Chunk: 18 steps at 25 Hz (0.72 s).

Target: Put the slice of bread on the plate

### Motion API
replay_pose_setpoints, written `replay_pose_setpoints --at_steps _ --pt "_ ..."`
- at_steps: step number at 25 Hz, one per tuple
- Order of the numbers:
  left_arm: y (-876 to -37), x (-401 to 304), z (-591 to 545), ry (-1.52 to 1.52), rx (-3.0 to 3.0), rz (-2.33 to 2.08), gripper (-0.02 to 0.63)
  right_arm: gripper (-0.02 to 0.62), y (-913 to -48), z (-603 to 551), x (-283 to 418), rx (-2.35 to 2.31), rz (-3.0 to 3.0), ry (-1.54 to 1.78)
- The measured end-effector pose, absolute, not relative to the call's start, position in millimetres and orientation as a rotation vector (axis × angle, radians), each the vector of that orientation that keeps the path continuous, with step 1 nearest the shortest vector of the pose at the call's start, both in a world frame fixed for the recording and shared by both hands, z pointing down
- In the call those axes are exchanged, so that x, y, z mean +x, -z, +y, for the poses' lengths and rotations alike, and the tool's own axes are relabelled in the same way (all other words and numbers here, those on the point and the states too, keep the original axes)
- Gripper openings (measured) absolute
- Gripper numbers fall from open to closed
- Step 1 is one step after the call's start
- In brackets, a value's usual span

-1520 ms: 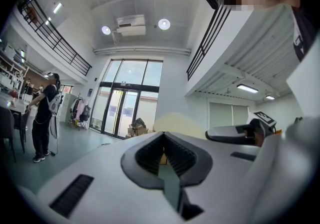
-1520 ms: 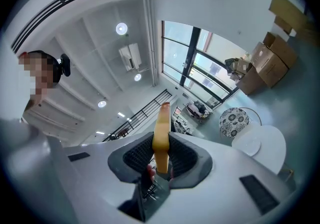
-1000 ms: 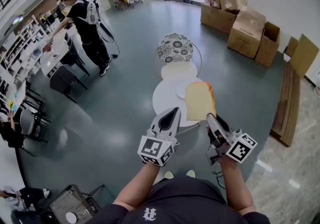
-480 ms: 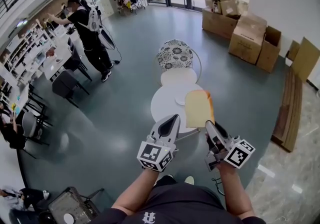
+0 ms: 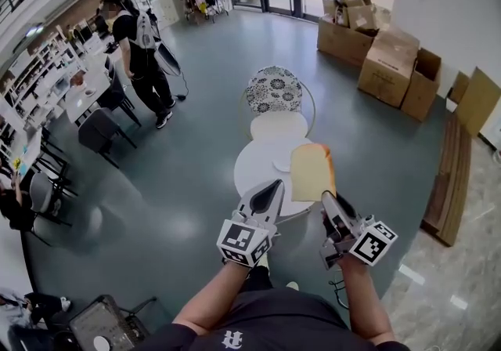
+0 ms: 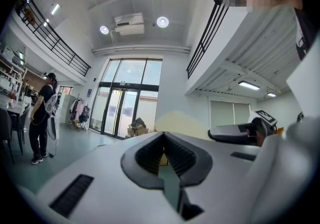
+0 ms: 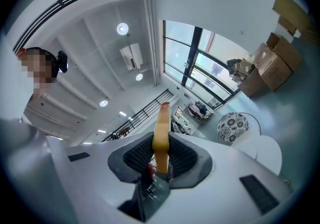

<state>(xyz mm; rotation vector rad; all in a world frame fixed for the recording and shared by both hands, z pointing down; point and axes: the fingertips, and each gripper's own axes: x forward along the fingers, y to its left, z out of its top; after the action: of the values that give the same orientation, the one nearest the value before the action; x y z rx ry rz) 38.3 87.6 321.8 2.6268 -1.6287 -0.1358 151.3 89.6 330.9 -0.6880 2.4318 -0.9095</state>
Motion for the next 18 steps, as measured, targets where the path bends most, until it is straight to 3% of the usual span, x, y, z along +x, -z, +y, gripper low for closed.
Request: replay_pose_setpoints --at_steps 18 --pt "-334.0 -55.4 -90.0 0.145 2.698 -1.497 0.006 0.092 -341.5 -70.3 57.4 -0.843 2.402 0.915"
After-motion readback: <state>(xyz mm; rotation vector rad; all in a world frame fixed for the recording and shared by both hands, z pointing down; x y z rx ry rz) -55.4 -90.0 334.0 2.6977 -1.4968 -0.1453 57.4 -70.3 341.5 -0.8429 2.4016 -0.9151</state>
